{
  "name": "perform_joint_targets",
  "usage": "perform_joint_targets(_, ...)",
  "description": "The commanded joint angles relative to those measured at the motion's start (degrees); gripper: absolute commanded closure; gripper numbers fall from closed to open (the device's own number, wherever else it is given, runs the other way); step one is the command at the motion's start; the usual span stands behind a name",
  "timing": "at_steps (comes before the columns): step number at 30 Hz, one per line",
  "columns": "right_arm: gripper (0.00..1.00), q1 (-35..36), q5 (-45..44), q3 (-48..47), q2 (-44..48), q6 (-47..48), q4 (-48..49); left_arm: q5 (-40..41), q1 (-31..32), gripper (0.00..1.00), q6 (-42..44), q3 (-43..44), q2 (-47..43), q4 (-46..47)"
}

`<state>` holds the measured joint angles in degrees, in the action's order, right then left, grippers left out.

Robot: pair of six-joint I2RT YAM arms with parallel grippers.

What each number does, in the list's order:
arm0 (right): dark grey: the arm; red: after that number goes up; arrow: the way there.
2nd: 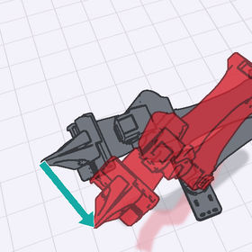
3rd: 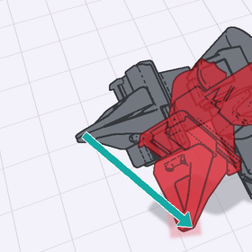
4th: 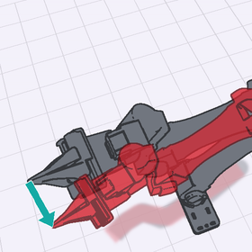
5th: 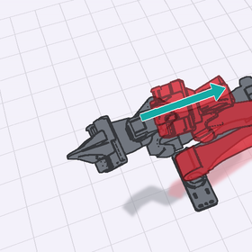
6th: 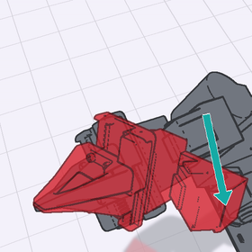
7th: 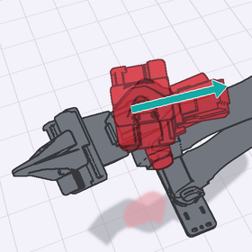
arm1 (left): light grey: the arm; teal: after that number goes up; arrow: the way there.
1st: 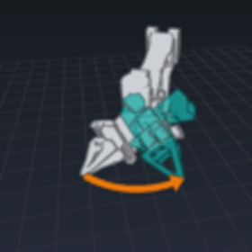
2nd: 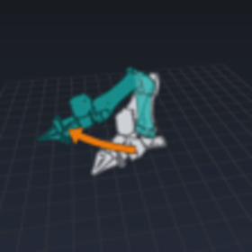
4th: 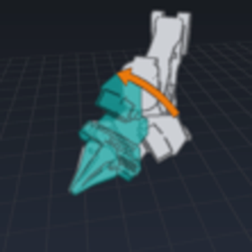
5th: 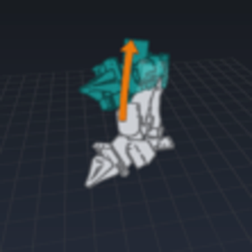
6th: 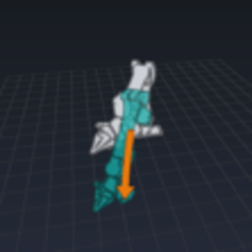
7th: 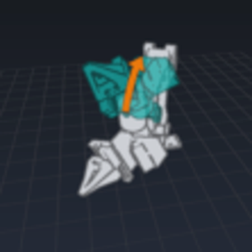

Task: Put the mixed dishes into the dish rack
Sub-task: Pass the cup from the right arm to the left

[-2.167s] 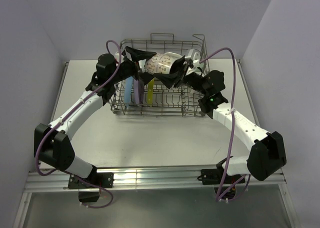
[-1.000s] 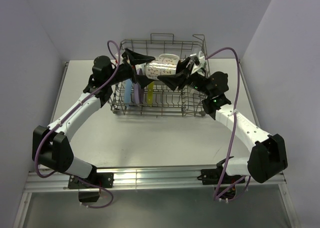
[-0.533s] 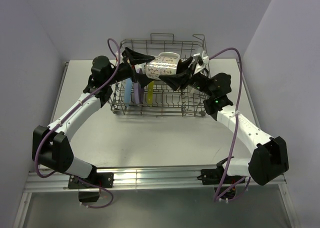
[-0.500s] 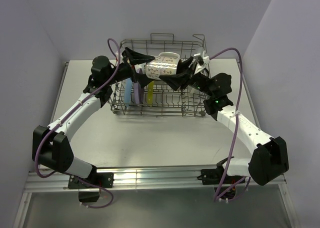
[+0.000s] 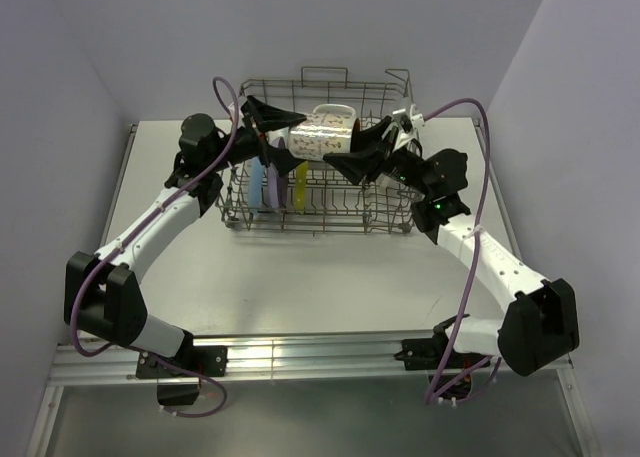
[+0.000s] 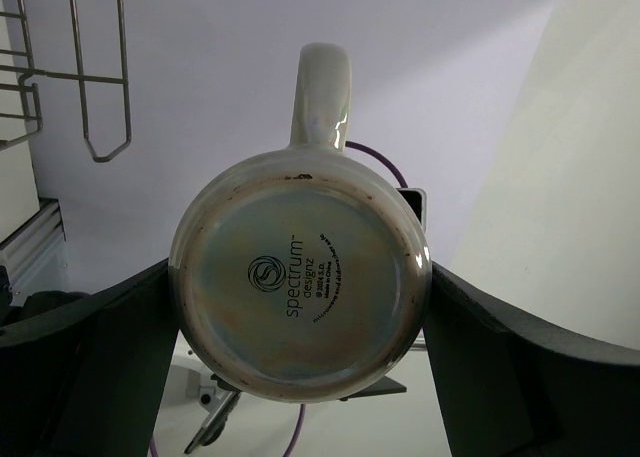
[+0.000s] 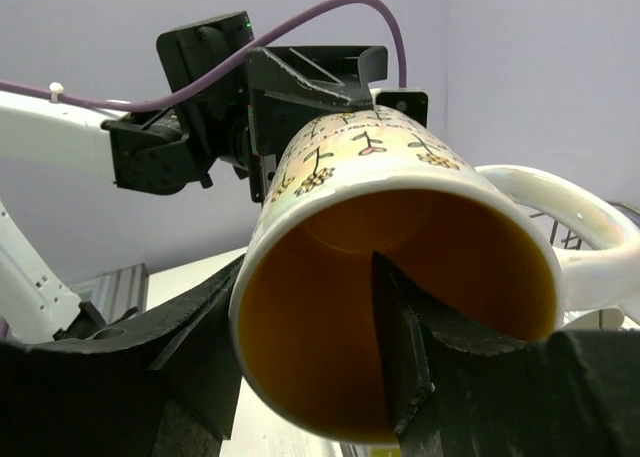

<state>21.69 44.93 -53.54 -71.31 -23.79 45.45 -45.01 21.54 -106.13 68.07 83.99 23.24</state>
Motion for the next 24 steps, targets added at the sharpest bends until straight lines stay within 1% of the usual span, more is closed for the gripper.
perform_joint_targets(1,0.43,-1.21,0.77,0.98,2.05,-0.82,1.39,-2.10,-0.36,1.00,-1.54,3.12,-3.48,9.37)
perform_joint_targets(9,0.43,-2.97,2.71,0.98,2.84,-2.75,2.62,-2.10,-1.41,1.00,0.92,3.47,-2.86,6.55)
perform_joint_targets(14,0.42,-3.76,3.24,0.63,3.19,-3.02,2.01,-2.18,-1.94,1.00,0.39,1.98,-3.13,8.04)
perform_joint_targets(24,0.42,-6.14,4.64,0.80,4.60,-2.66,-0.27,-3.76,-3.43,1.00,0.57,2.86,-1.72,8.83)
